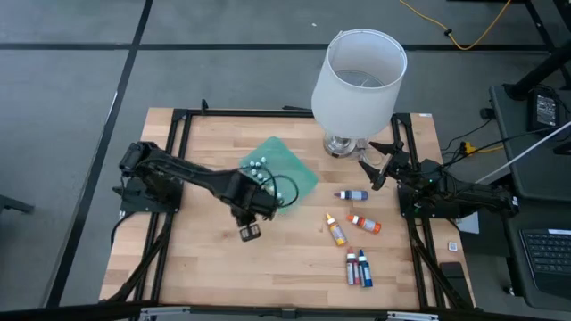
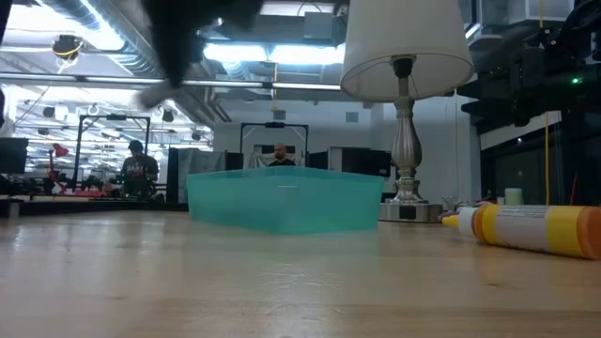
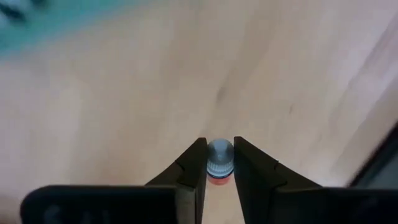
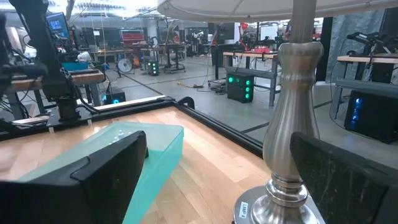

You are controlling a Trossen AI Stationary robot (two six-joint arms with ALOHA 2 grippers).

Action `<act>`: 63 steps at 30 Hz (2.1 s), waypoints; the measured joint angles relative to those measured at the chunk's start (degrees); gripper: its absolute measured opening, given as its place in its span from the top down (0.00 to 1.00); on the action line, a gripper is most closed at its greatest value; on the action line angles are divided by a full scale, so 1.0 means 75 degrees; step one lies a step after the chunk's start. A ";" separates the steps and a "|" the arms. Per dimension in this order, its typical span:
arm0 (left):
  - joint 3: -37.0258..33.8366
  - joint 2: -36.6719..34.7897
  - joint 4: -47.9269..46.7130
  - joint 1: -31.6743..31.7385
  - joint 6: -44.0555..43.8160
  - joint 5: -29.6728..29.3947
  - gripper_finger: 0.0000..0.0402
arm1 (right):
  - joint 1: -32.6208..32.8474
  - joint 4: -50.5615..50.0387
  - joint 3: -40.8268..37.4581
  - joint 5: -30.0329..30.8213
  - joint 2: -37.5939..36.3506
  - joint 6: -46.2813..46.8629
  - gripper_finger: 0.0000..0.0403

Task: Pick & Place food coloring
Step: Put the small red food coloring bottle into the green bin

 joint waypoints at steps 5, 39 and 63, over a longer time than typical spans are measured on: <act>0.0452 0.0006 0.0682 0.0592 0.0333 -0.0991 0.84 | 0.0002 0.0002 0.0000 -0.0001 0.0000 0.0000 0.02; -0.2736 0.0188 0.6114 0.2475 -0.0336 -0.4130 0.84 | 0.0001 0.0000 0.0000 -0.0001 0.0000 0.0000 0.02; -0.3470 0.0541 0.6792 0.2665 -0.0311 -0.3589 0.77 | 0.0002 0.0002 0.0000 0.0001 -0.0003 0.0000 0.02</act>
